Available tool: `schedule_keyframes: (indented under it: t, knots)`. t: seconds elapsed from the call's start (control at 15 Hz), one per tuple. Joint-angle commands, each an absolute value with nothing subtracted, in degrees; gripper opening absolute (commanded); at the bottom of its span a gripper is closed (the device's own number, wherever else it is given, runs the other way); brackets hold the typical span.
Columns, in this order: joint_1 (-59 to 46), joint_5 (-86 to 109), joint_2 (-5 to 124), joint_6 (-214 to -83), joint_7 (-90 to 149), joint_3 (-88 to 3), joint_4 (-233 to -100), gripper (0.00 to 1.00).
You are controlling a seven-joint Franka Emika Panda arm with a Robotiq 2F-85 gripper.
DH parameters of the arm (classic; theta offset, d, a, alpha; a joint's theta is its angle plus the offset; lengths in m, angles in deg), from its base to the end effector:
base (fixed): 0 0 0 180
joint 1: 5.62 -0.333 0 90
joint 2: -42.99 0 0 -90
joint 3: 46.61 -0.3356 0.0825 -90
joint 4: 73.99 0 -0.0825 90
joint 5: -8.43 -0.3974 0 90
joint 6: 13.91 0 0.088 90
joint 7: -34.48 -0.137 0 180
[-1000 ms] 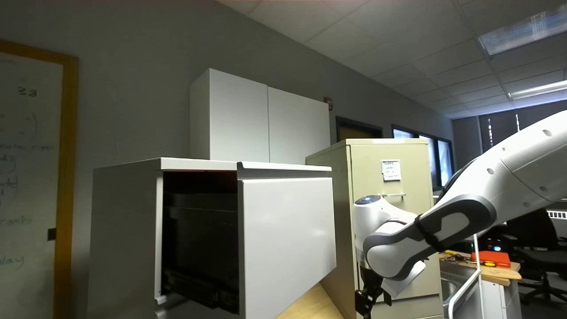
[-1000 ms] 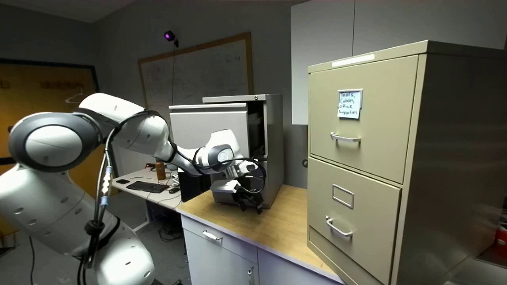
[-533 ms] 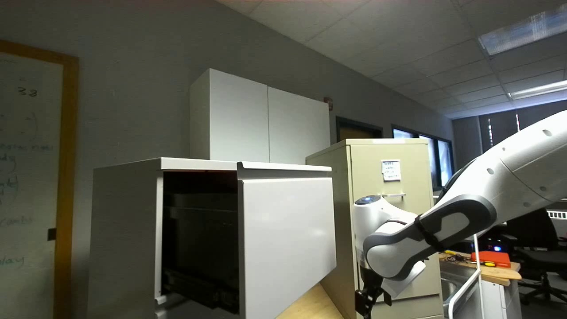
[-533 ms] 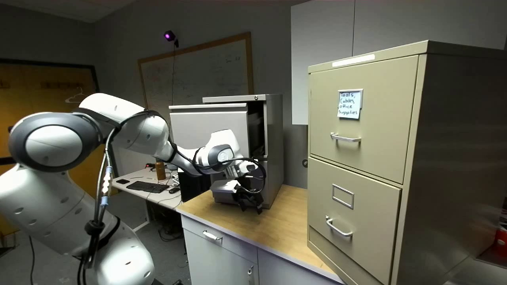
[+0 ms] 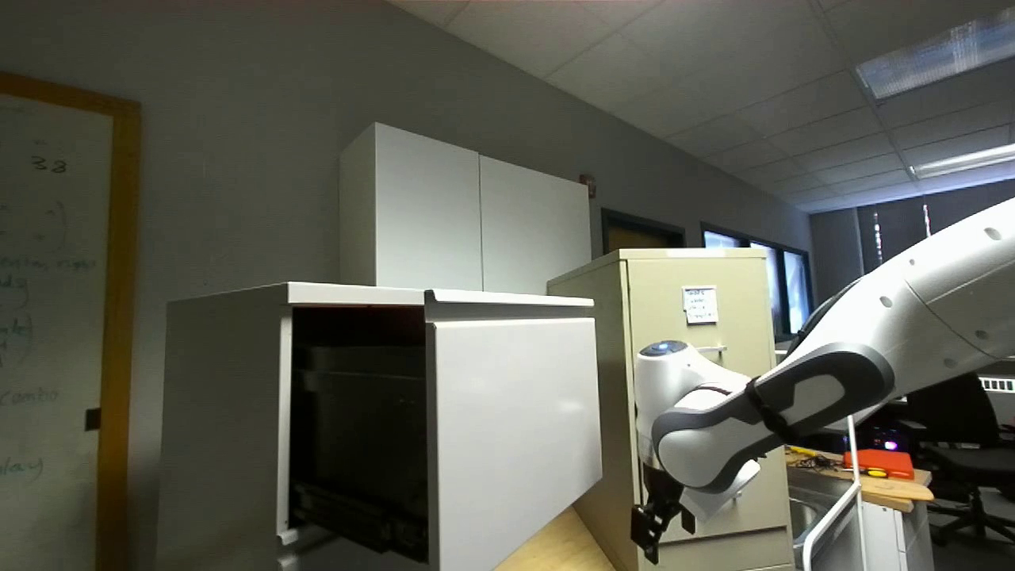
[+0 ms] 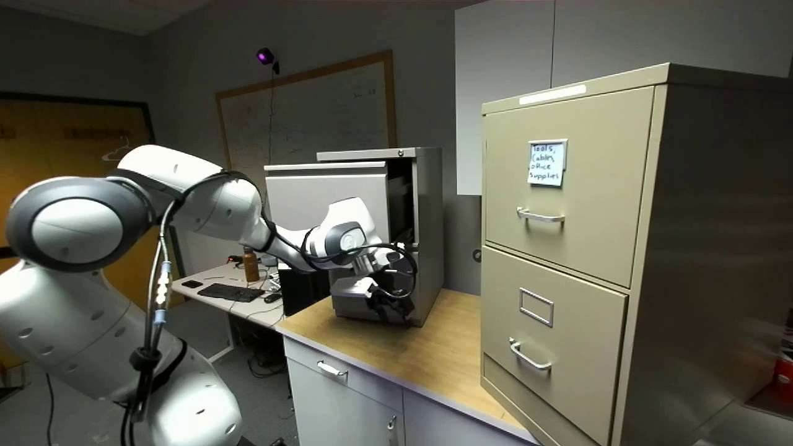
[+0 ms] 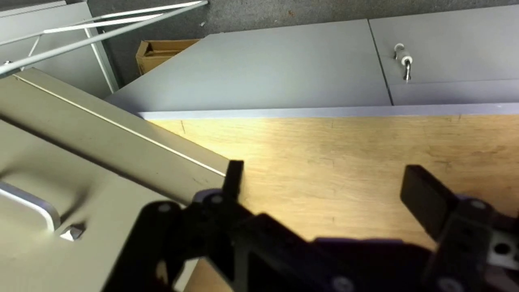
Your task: Close the top drawer of the cabinet to the left
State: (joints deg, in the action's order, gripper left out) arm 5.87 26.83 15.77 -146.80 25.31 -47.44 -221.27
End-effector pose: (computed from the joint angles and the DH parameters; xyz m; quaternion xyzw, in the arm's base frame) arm 0.4127 -0.0907 0.4293 0.9823 -0.0756 0.1081 0.1333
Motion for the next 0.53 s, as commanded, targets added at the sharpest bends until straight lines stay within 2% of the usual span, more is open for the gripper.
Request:
schedule_keyframes:
  t: [0.0,0.27,0.33,0.47]
  knots:
    - [5.3,26.4,11.7,-146.9,25.6,-46.5,-219.6,1.00]
    - [4.7,25.2,6.5,-146.8,27.6,-45.5,-218.3,1.00]
    - [4.4,24.8,5.0,-147.1,28.2,-45.3,-218.3,0.76]
    - [3.2,23.3,2.5,-147.0,29.8,-44.7,-218.2,0.69]
